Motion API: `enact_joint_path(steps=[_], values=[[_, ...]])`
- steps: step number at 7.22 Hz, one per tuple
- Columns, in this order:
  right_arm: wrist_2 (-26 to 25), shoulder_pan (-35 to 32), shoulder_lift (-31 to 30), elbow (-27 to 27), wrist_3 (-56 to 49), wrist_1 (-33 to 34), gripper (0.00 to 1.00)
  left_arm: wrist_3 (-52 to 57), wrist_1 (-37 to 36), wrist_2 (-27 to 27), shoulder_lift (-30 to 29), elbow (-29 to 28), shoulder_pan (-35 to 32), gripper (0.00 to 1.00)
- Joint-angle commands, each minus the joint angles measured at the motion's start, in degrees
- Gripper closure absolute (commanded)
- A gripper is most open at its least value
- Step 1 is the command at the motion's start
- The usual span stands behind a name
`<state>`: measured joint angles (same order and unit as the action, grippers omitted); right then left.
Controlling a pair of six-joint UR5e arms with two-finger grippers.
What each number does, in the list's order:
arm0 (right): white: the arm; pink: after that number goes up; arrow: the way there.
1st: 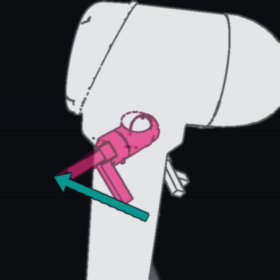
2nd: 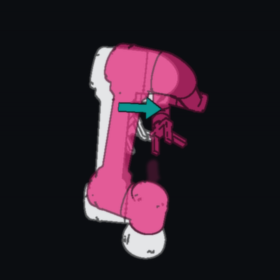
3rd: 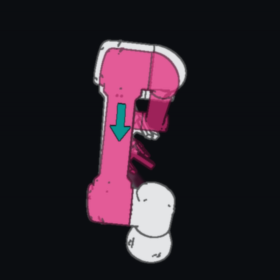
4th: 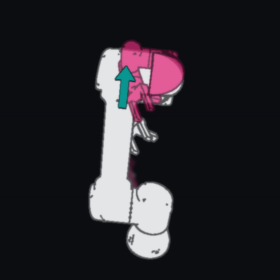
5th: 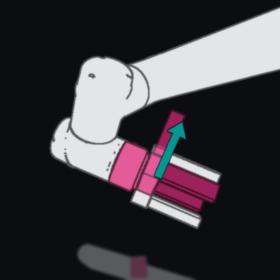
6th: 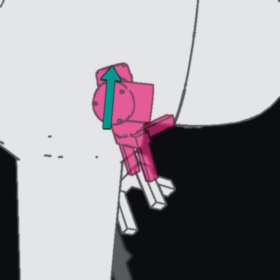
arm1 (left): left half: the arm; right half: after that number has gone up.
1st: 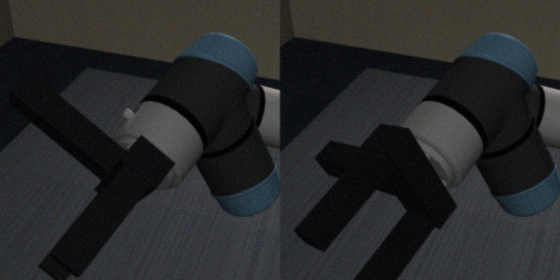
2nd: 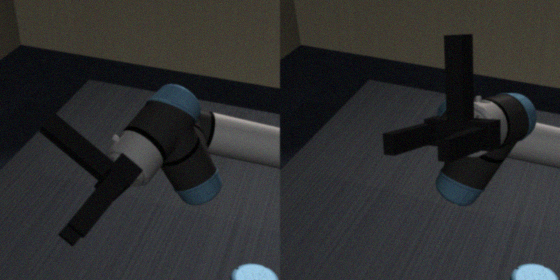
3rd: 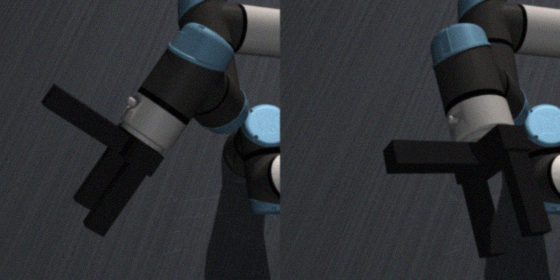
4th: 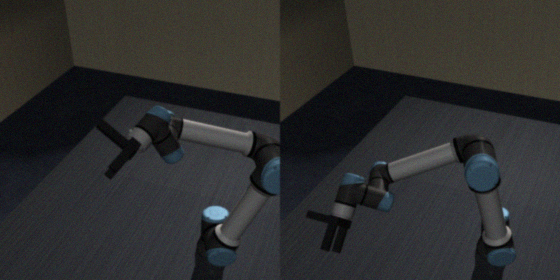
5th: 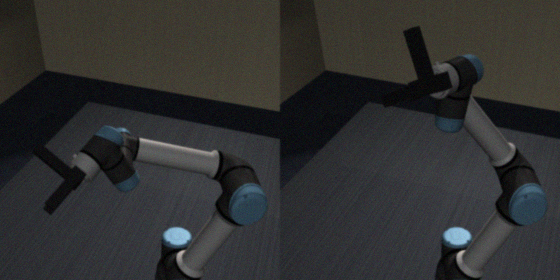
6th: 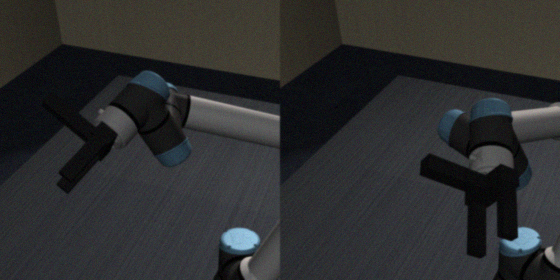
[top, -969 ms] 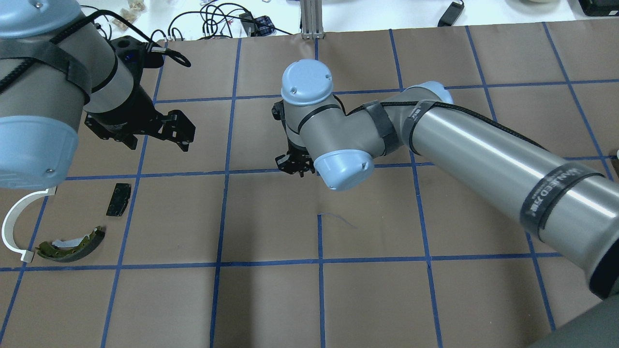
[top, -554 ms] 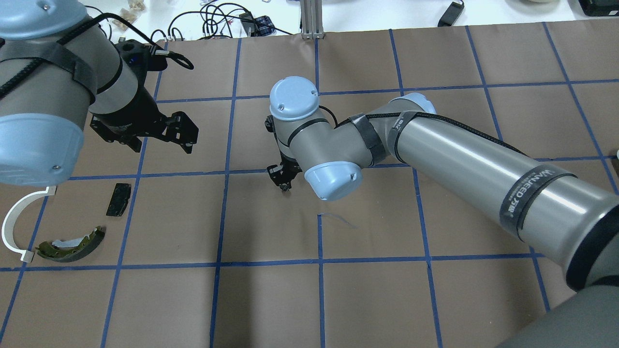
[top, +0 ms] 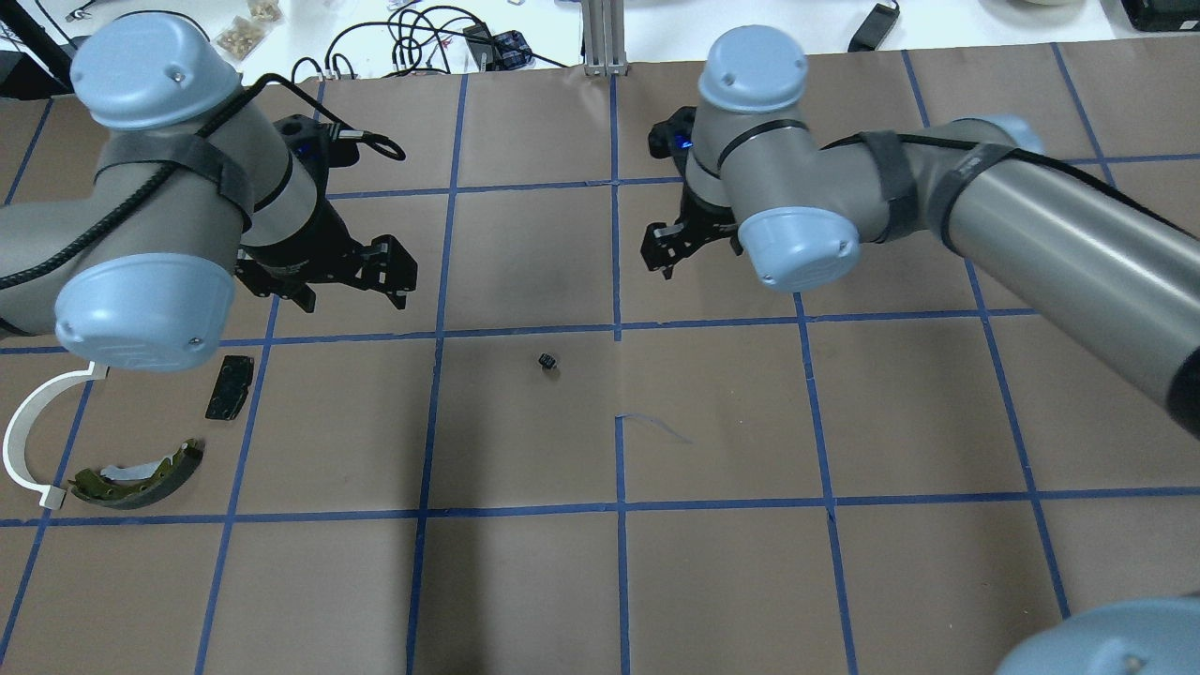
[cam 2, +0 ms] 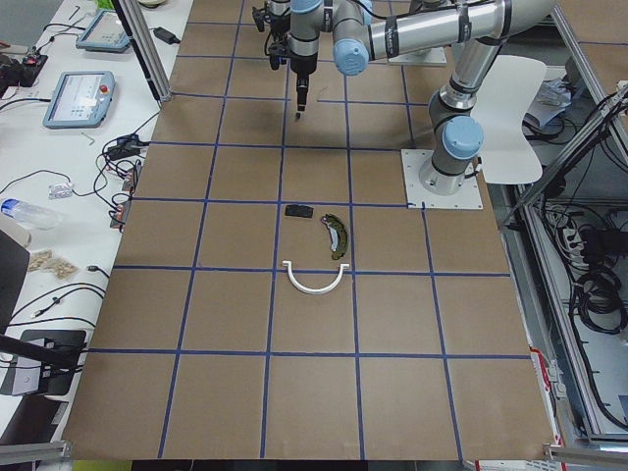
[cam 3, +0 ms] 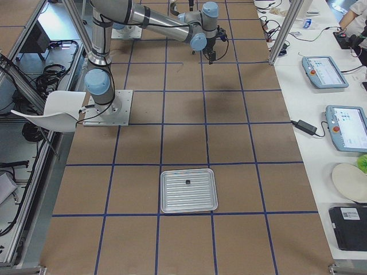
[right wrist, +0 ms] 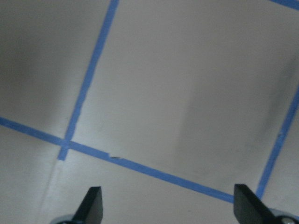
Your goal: Place bearing gear from tray to pile
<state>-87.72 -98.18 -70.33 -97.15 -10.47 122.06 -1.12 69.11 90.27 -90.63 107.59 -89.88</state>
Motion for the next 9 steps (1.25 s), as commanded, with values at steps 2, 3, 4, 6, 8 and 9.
enact_joint_path(steps=[2,3,4,6,8,9], values=[[-0.17,17.79,-5.69,-1.19,-17.23,-4.46,0.00,-16.12,-10.37,-0.88,-9.53,-0.28,-5.99,0.00],[0.17,25.07,-6.13,-2.59,-23.74,-4.81,0.00,-20.02,-12.40,-0.88,-12.52,-1.67,-6.88,0.00],[0.26,30.89,-6.22,-3.73,-30.33,-4.73,0.00,-25.97,-12.42,-0.88,-15.86,-4.30,-8.37,0.00],[0.70,44.93,-5.26,-4.27,-51.22,-4.38,0.00,-35.58,-12.60,-0.88,-21.14,-6.52,-11.53,0.00],[0.70,56.21,-3.07,-4.54,-61.57,-3.50,0.00,-37.99,-13.83,-0.88,-23.79,-6.08,-11.89,0.00],[0.88,60.96,-1.06,-4.27,-65.69,-1.67,0.00,-38.25,-14.00,-1.32,-24.85,-5.99,-11.90,0.00]])
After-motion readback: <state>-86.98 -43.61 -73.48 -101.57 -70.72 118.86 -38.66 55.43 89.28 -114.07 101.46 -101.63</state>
